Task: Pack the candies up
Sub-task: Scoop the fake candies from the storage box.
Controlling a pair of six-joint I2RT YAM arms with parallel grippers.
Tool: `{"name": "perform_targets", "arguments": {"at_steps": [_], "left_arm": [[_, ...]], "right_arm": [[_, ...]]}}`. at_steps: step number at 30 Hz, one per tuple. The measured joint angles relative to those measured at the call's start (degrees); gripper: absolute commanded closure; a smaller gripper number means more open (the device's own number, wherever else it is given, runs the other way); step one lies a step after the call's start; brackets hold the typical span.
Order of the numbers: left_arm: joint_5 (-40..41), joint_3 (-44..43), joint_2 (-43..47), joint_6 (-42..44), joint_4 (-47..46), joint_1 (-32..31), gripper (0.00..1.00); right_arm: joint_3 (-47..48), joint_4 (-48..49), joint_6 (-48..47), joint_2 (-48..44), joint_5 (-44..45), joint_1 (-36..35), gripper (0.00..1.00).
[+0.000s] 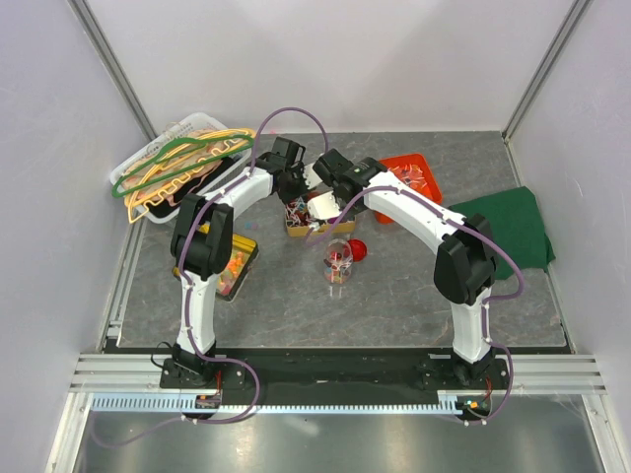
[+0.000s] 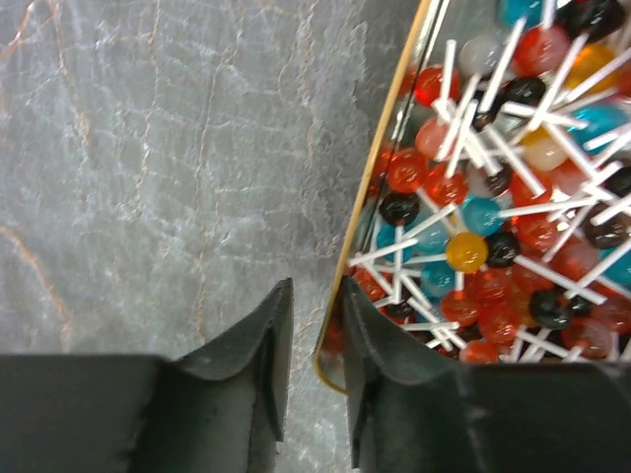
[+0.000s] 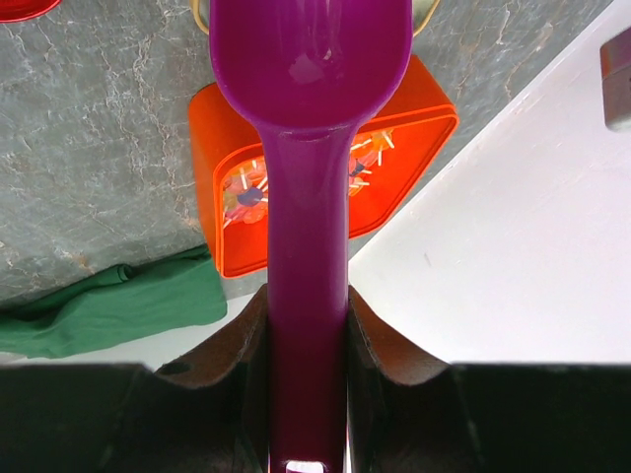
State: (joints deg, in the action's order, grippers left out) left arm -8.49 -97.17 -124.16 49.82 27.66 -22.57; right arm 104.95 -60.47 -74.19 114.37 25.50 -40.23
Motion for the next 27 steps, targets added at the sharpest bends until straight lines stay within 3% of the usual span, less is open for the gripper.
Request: {"name": "perform_targets", "arguments": {"at_steps": [6,13,16,17,20,27], "left_arm": [[2.3,-0.4,-0.6,1.5,0.8,0.1,0.58],[2.4,-2.5,-3.3,2.7,2.0,0.0,0.62],[2.4,-3.0,-4.1,3.2,2.7,-0.1,0.69],[2.4,-3.2,-4.2,3.3,2.9,-0.1,0.82],[1.8,-3.7,-4.4,4.3,4.1,-0.1,0.98],[-0.4,-5.2,-4.3,4.6,8.0,0.7,0.98]], "right_arm": [[0.0,0.0,0.0,0.0,-0.3,0.3,1.0],[0.0,0.0,0.1,0.0,-1.1,0.5,1.0],[-0.4,0.1,0.3,-0.2,-1.3,0.5,1.0],[-0.5,0.0,0.4,-0.3,-1.3,0.5,1.0],[-0.5,0.1,0.4,-0.4,-1.3,0.6,1.0],[0.1,0.5,0.5,-0.4,-1.2,0.7,1.0]]}}
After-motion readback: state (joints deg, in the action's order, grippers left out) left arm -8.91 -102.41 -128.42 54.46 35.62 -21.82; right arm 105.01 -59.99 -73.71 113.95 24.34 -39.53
